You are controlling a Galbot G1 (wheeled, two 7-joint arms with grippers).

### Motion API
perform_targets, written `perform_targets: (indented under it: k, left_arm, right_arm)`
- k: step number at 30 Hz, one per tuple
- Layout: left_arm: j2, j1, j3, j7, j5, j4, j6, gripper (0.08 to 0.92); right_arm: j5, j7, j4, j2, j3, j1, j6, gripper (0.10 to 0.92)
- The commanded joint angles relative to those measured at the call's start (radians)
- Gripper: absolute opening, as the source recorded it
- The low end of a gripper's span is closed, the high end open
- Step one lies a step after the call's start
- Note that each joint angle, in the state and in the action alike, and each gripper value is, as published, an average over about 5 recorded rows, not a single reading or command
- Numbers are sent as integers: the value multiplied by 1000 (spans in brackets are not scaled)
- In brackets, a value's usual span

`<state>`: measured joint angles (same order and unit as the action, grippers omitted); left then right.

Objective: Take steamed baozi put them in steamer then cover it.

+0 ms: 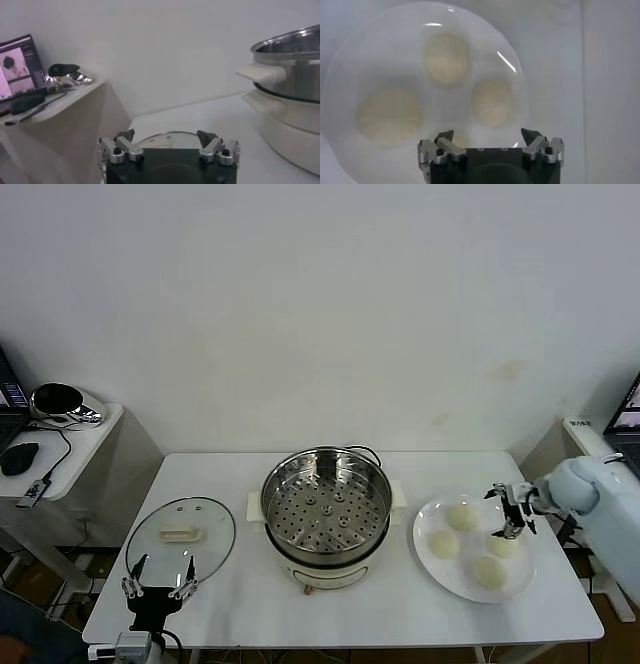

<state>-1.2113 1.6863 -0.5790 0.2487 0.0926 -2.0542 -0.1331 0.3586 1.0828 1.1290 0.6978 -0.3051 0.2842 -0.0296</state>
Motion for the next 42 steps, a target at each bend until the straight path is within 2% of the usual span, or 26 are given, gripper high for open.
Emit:
perform_targets:
  k: [1,18,42]
  left_arm:
    - [1,1,-3,0,-4,2,0,823]
    - [9,-6,-13,-7,-23,9,3,823]
    - [7,-1,-16,-7,-31,5,7,823]
  right_arm:
    - [1,49,-129,72,-139,-137,-2,823]
    - [5,19,-222,167,-197,-165,-2,813]
    - [15,19,-193,149,-210,-144,-2,575]
